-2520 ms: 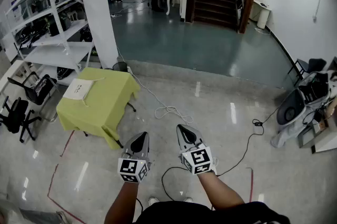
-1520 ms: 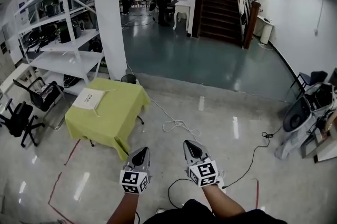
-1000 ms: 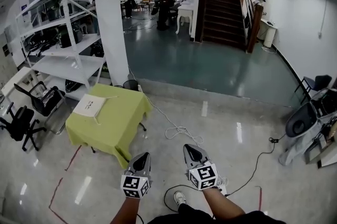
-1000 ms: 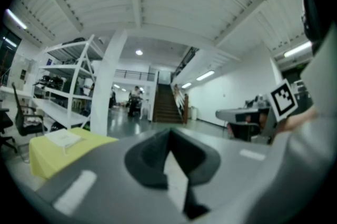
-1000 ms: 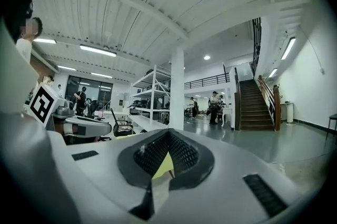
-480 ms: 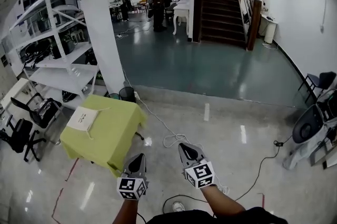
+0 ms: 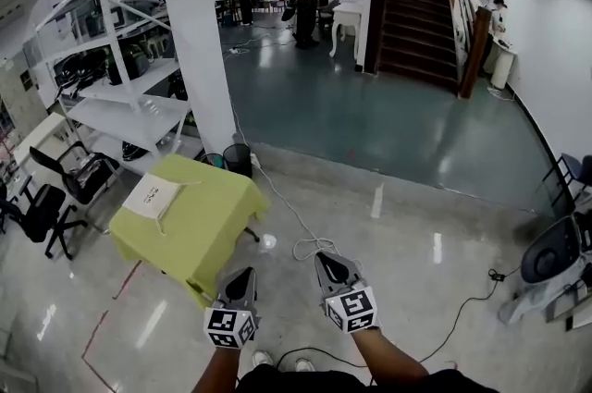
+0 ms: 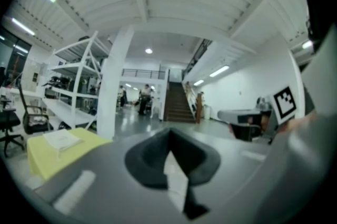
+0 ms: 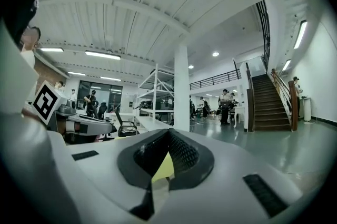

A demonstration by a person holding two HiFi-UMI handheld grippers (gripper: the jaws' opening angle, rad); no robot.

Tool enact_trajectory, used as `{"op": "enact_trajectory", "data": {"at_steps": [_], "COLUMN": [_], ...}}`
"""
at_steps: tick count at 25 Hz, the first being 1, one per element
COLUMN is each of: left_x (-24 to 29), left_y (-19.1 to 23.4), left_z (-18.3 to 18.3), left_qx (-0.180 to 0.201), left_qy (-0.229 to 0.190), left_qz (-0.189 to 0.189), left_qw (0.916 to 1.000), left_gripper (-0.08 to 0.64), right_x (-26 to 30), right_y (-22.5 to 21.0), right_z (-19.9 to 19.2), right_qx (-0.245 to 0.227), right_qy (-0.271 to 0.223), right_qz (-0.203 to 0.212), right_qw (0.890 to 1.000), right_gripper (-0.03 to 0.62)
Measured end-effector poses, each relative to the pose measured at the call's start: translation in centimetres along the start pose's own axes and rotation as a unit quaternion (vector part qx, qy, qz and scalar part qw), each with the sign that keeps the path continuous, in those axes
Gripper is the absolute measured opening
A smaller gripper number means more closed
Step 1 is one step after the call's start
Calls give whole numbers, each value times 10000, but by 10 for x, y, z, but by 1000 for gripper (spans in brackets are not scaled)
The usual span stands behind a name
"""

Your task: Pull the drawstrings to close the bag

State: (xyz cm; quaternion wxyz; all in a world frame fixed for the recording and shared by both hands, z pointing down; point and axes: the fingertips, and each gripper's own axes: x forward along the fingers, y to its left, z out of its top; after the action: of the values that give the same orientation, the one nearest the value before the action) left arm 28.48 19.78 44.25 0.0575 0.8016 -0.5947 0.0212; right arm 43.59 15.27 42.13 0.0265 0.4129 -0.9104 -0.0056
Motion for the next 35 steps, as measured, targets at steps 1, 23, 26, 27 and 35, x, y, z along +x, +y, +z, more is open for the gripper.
{"op": "enact_trajectory", "data": {"at_steps": [1,23,26,27,35], "left_x": [1,66,66,66,61], "left_y": [6,177,199,205,253], "left_z": [-2,12,11,10,9], "left_qx": [-19,-176,-208,-214,-315], "left_qy": [17,7,4,16,-10], "left_qz": [47,352,370,373,557], "left_qw": [10000,9992,9991,9991,9980], "left_gripper": [5,5,5,5,5], "right_x": [8,205,227,232,272], "right_y": [2,62,74,78,102], "right_z": [-1,20,20,20,20], "right_qx": [-8,-463,-516,-522,-548], "right_qy": [8,82,127,140,231], "right_qz": [60,794,827,831,959], "right_qw": [10000,9957,9952,9951,9936], "right_gripper": [-8,-8,-8,-8,-8]}}
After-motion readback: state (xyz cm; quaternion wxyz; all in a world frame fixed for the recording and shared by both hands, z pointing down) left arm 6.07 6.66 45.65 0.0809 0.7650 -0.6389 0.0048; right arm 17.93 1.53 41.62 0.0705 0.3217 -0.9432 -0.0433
